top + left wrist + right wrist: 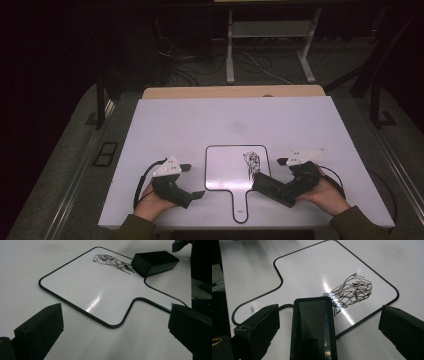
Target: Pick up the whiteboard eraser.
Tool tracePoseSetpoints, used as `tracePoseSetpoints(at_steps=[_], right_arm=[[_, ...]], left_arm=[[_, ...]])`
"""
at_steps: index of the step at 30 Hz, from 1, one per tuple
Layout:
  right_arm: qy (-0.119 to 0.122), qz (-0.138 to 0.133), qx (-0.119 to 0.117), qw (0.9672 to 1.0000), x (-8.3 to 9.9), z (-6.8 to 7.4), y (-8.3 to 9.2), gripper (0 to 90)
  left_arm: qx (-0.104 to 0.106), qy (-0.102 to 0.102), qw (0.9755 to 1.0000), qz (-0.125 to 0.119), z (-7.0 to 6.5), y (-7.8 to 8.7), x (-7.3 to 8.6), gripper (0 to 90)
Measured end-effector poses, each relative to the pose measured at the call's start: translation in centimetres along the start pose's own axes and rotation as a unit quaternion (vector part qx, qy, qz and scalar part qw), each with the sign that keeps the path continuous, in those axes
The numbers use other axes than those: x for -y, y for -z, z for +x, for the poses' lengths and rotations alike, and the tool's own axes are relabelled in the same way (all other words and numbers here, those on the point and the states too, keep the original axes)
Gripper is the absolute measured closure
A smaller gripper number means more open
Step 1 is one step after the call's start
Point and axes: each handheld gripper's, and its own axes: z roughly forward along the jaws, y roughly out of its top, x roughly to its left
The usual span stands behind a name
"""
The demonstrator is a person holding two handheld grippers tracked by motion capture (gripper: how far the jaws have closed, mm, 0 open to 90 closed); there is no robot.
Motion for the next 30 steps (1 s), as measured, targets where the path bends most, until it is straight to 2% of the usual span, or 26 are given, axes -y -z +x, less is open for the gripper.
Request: tracePoseSetpoints(at_steps=[10,22,24,27,29,30], right_arm=[[0.018,0.045,0.000,0.9988,0.2,0.6,-0.6,2.0],[0.033,0.107,0.003,0.9937,0.6,1.3,-1.5,2.1],[0.036,0.113,0.002,0.9929,0.6,1.3,-1.6,6.3],[0.034,0.118,0.006,0.9924,0.6,1.3,-1.7,6.7],[0.033,0.122,0.001,0.9920,0.7,1.2,-1.8,13.0],[0.034,0.120,-0.001,0.9922,0.8,1.3,-1.8,13.0]], left_arm=[[0.000,-0.001,1.0000,0.000,0.0,-0.1,0.0,0.0],[0.001,-0.001,1.0000,0.000,0.0,-0.1,0.0,0.0],[0.001,-0.001,1.0000,0.000,0.0,-0.1,0.0,0.0],[0.002,-0.002,1.0000,0.000,0.0,-0.1,0.0,0.0],[0.002,-0.002,1.0000,0.001,0.0,-0.1,0.0,0.0],[0.002,-0.002,1.0000,0.001,0.0,-0.1,0.0,0.0]])
